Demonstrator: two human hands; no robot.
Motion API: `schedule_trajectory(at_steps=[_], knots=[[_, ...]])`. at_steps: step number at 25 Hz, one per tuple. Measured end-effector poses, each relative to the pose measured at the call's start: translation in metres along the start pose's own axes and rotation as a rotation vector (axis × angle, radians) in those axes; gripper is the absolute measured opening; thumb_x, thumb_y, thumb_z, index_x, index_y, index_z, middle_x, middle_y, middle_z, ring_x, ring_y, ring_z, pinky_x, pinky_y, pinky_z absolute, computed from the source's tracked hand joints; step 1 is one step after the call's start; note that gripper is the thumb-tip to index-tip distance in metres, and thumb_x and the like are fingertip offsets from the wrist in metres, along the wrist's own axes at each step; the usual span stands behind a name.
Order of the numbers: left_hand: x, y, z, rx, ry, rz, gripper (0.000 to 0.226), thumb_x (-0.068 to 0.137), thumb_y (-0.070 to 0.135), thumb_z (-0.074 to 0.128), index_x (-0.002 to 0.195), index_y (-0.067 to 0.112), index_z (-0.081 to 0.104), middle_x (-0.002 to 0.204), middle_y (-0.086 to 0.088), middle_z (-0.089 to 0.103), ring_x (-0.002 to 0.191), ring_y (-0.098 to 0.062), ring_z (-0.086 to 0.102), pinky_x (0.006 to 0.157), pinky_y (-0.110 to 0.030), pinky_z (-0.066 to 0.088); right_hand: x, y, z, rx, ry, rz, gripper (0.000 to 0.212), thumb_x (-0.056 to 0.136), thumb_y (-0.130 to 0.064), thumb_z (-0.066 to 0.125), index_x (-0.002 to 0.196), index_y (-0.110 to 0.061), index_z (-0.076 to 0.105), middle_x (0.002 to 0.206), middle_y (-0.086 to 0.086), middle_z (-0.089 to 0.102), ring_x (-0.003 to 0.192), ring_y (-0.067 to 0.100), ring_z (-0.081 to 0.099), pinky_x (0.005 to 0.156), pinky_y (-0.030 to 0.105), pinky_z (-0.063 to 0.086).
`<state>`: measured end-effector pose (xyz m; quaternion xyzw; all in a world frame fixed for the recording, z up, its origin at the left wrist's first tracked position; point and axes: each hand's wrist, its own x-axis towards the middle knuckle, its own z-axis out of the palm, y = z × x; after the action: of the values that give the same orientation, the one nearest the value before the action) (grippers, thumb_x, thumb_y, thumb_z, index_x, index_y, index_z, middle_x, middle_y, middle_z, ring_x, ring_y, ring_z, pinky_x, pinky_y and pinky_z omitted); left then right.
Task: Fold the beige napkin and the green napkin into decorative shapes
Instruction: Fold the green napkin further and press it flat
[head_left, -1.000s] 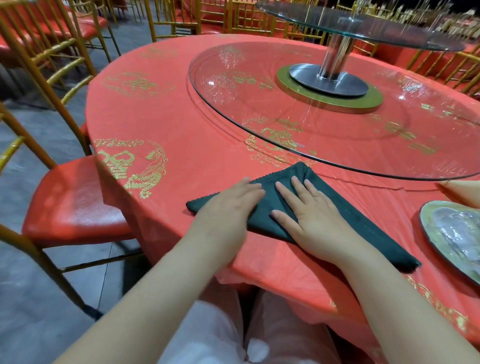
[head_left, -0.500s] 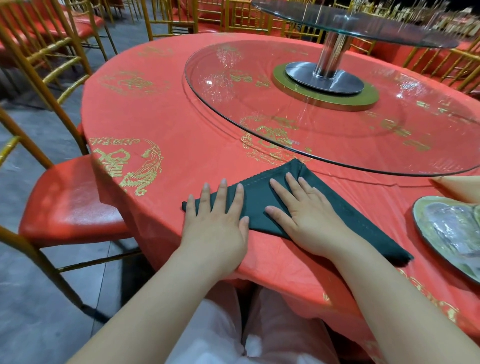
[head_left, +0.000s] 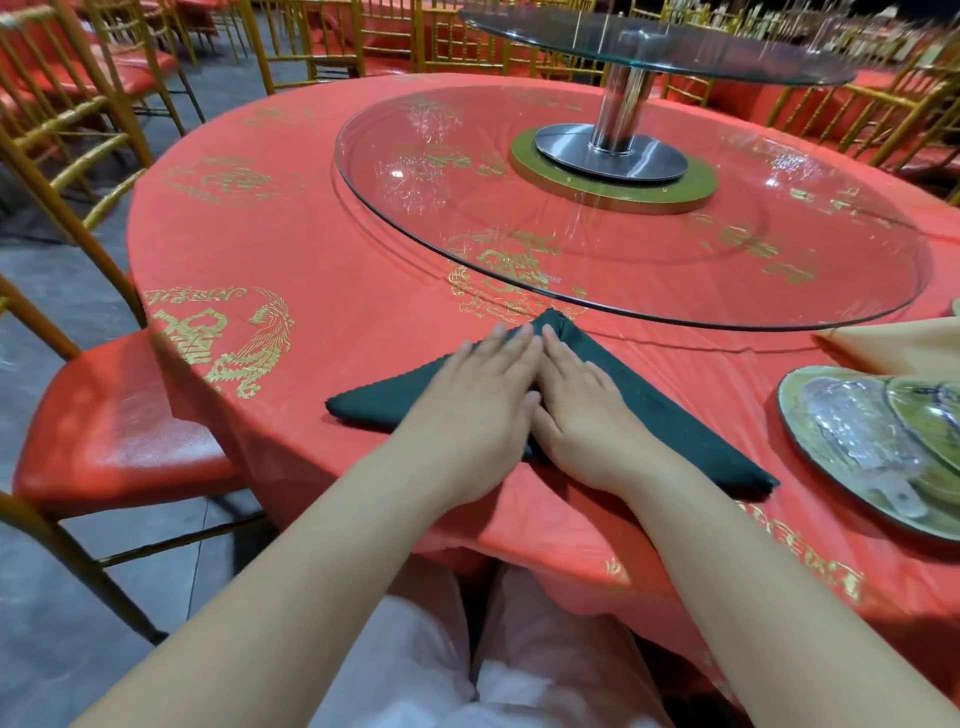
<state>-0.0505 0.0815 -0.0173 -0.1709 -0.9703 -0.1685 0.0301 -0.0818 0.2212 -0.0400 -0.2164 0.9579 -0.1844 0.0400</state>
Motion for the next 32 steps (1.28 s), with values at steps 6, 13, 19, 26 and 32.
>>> schedule_trajectory(at_steps=[6, 13, 19, 26, 32], knots=[[0.013, 0.016, 0.023, -0.214, -0.078, 0.023, 0.061, 0.098, 0.037, 0.027, 0.147, 0.021, -0.005, 0.156, 0.003, 0.006, 0.142, -0.010, 0.009, 0.116, -0.034, 0.006, -0.046, 0.016, -0.051, 0.113, 0.363, 0.074, 0.031, 0.093, -0.011, 0.047, 0.123, -0.013, 0.056, 0.128, 0.001, 0.056, 0.122, 0.018, 0.046, 0.100, 0.022, 0.028], [0.016, 0.017, 0.026, 0.046, -0.149, 0.023, 0.064, 0.097, 0.043, 0.025, 0.147, 0.015, -0.005, 0.156, -0.001, 0.004, 0.142, -0.012, 0.003, 0.116, -0.034, 0.004, -0.082, 0.032, -0.037, -0.122, -0.063, 0.125, 0.052, 0.096, -0.046, 0.030, 0.145, -0.037, 0.016, 0.156, -0.011, 0.005, 0.142, 0.005, -0.001, 0.114, 0.024, 0.001], [0.059, 0.006, 0.019, 0.010, 0.006, 0.003, 0.061, 0.089, 0.045, 0.045, 0.141, 0.018, 0.025, 0.131, -0.005, 0.043, 0.122, -0.025, 0.037, 0.100, -0.039, 0.029, -0.074, 0.043, -0.033, -0.220, -0.073, 0.125, 0.067, 0.079, -0.068, 0.002, 0.142, -0.049, 0.005, 0.156, -0.012, 0.000, 0.143, 0.007, 0.001, 0.109, 0.026, 0.008], [0.055, -0.003, 0.033, -0.090, 0.049, 0.155, 0.061, 0.086, 0.057, 0.030, 0.142, 0.032, 0.028, 0.140, -0.001, 0.031, 0.125, -0.021, 0.030, 0.109, -0.034, 0.019, -0.075, 0.044, -0.033, -0.235, -0.090, 0.117, 0.073, 0.067, -0.067, -0.013, 0.138, -0.054, -0.008, 0.155, -0.016, -0.008, 0.141, 0.006, -0.003, 0.100, 0.024, 0.002], [0.055, -0.002, 0.039, 0.214, -0.095, 0.188, 0.081, 0.080, 0.067, 0.000, 0.147, 0.023, 0.001, 0.156, 0.000, -0.005, 0.142, -0.018, -0.006, 0.115, -0.038, -0.009, -0.071, 0.037, -0.034, -0.288, -0.033, 0.156, 0.065, 0.082, -0.059, 0.005, 0.144, -0.043, 0.014, 0.156, -0.009, 0.012, 0.138, 0.013, 0.014, 0.105, 0.033, 0.015]])
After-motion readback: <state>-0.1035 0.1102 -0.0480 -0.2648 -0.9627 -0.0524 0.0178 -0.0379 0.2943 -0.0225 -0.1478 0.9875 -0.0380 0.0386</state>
